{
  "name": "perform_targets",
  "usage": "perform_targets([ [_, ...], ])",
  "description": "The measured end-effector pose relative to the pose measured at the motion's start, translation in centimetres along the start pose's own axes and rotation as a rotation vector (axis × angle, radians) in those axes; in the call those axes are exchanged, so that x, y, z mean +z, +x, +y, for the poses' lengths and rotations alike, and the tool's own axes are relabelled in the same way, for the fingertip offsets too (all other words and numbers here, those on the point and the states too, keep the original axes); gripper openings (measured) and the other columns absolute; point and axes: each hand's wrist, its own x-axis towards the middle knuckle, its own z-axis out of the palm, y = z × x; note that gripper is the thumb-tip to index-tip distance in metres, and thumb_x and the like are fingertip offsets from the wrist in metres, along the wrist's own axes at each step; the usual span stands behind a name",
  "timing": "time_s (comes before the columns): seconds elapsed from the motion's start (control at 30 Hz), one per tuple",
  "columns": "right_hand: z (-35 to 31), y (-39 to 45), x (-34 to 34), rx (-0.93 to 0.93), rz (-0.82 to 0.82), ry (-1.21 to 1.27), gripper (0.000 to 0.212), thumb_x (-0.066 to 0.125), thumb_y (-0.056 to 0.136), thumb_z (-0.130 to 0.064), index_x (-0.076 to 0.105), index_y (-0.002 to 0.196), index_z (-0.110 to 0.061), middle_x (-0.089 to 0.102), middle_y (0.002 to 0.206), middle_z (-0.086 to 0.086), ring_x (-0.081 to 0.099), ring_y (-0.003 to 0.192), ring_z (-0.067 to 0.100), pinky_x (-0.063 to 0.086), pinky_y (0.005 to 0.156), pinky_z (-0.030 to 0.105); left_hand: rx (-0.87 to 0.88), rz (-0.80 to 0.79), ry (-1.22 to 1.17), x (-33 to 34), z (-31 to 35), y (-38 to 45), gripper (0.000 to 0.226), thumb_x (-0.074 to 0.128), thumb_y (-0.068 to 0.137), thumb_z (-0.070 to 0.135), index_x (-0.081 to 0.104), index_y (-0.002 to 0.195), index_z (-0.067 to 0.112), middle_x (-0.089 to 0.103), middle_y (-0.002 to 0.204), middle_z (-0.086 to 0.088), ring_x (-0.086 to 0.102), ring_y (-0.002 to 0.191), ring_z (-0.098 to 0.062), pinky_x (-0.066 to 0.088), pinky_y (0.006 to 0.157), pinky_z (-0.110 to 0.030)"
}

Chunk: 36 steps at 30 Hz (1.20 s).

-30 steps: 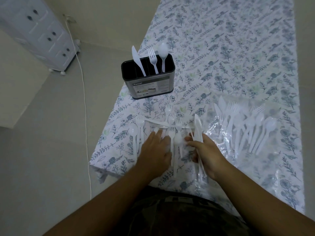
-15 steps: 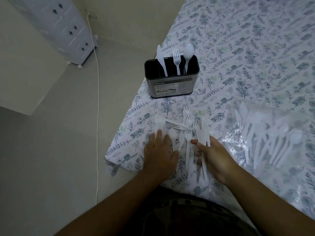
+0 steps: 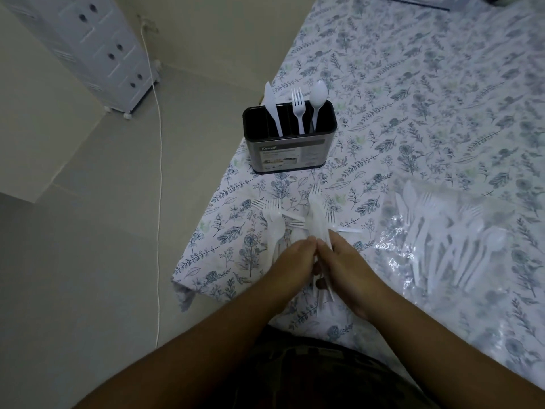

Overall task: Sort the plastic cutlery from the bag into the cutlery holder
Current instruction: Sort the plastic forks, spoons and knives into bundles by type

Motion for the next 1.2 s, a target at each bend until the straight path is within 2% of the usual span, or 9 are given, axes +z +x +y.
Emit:
perform_targets([
  [0.2, 0.2, -0.1, 0.0, 0.047, 0.027, 0.014, 0.041, 0.041, 0.107, -0.036, 0.054, 0.144, -0.026, 0.077, 0.100, 0.009, 0.074, 0.085, 0.020, 0.057, 0.066, 0.035, 0.014, 0.048, -0.148, 0.6, -0.3, 0.3, 0.038, 0.038, 0.103, 0.037, 0.067, 0.090, 0.015, 0.071, 0.080, -0.006, 0.068, 0.079, -0.023, 0.055, 0.094, -0.054],
  [0.33, 0.1, -0.6, 0.0, 0.027, -0.039, 0.162, 0.038, 0.040, 0.108, -0.016, 0.070, 0.122, -0.035, 0.077, 0.116, 0.003, 0.074, 0.107, 0.022, 0.058, 0.095, 0.048, 0.046, 0.136, -0.161, 0.1, -0.5, 0.1, 0.031, 0.052, 0.102, 0.034, 0.075, 0.099, 0.014, 0.076, 0.089, -0.012, 0.075, 0.085, -0.028, 0.062, 0.081, -0.046],
  [0.43, 0.3, -0.7, -0.2, 0.067, -0.112, 0.249, 0.043, 0.039, 0.107, -0.006, 0.066, 0.131, -0.029, 0.075, 0.121, 0.006, 0.072, 0.112, 0.028, 0.056, 0.100, 0.051, 0.068, 0.172, -0.186, -0.3, -0.5, -0.4, 0.029, 0.057, 0.101, 0.033, 0.076, 0.098, 0.012, 0.076, 0.085, -0.013, 0.075, 0.078, -0.028, 0.063, 0.067, -0.038],
  [0.5, 0.6, -0.7, -0.4, 0.072, -0.134, 0.248, 0.043, 0.040, 0.107, -0.005, 0.064, 0.136, -0.027, 0.074, 0.124, 0.007, 0.071, 0.115, 0.029, 0.055, 0.100, 0.051, 0.113, 0.175, -0.130, -0.6, -0.5, -0.5, 0.029, 0.055, 0.102, 0.032, 0.076, 0.100, 0.012, 0.077, 0.085, -0.011, 0.076, 0.077, -0.024, 0.064, 0.070, -0.038],
  [0.7, 0.9, -0.4, -0.8, 0.079, -0.068, 0.271, 0.036, 0.053, 0.104, -0.006, 0.067, 0.125, -0.031, 0.077, 0.115, 0.008, 0.072, 0.112, 0.028, 0.055, 0.101, 0.049, 0.198, 0.149, 0.128, -0.7, -0.1, -0.4, 0.037, 0.043, 0.103, 0.026, 0.071, 0.090, 0.006, 0.070, 0.078, -0.016, 0.068, 0.068, -0.024, 0.057, 0.064, -0.039],
  [0.77, 1.1, -0.2, -0.9, 0.076, -0.030, 0.279, 0.039, 0.058, 0.102, -0.007, 0.063, 0.135, -0.026, 0.076, 0.116, 0.011, 0.071, 0.114, 0.030, 0.050, 0.107, 0.055, 0.231, 0.180, 0.175, -0.9, -0.6, -0.2, 0.036, 0.048, 0.101, 0.028, 0.069, 0.085, 0.004, 0.065, 0.070, -0.018, 0.060, 0.061, -0.020, 0.051, 0.060, -0.038],
  [0.93, 1.2, -0.3, -1.0, 0.059, -0.020, 0.247, 0.032, 0.058, 0.102, -0.006, 0.067, 0.132, -0.014, 0.076, 0.114, 0.015, 0.075, 0.104, 0.027, 0.061, 0.089, 0.045, 0.224, 0.168, 0.003, -1.2, -1.7, 0.0, 0.021, 0.061, 0.091, 0.034, 0.079, 0.100, 0.025, 0.078, 0.090, 0.000, 0.076, 0.085, -0.020, 0.062, 0.080, -0.046],
  [1.07, 1.3, -0.6, -1.0, 0.025, 0.008, 0.135, 0.022, 0.062, 0.099, -0.008, 0.076, 0.112, -0.020, 0.081, 0.095, 0.002, 0.078, 0.088, 0.017, 0.061, 0.068, 0.030, 0.202, 0.125, 0.037, -1.0, -2.1, 0.1, 0.024, 0.056, 0.093, 0.029, 0.076, 0.105, 0.028, 0.078, 0.094, 0.004, 0.075, 0.088, -0.015, 0.061, 0.084, -0.045],
  [1.2, 1.1, -0.7, -1.0, -0.031, 0.045, 0.059, 0.020, 0.064, 0.099, -0.011, 0.077, 0.110, -0.022, 0.081, 0.098, -0.004, 0.076, 0.091, 0.007, 0.054, 0.064, 0.013, 0.175, 0.084, -0.009, -1.1, -2.0, -0.1, 0.026, 0.055, 0.097, 0.026, 0.075, 0.113, 0.024, 0.077, 0.102, 0.004, 0.074, 0.096, -0.013, 0.059, 0.090, -0.042],
])
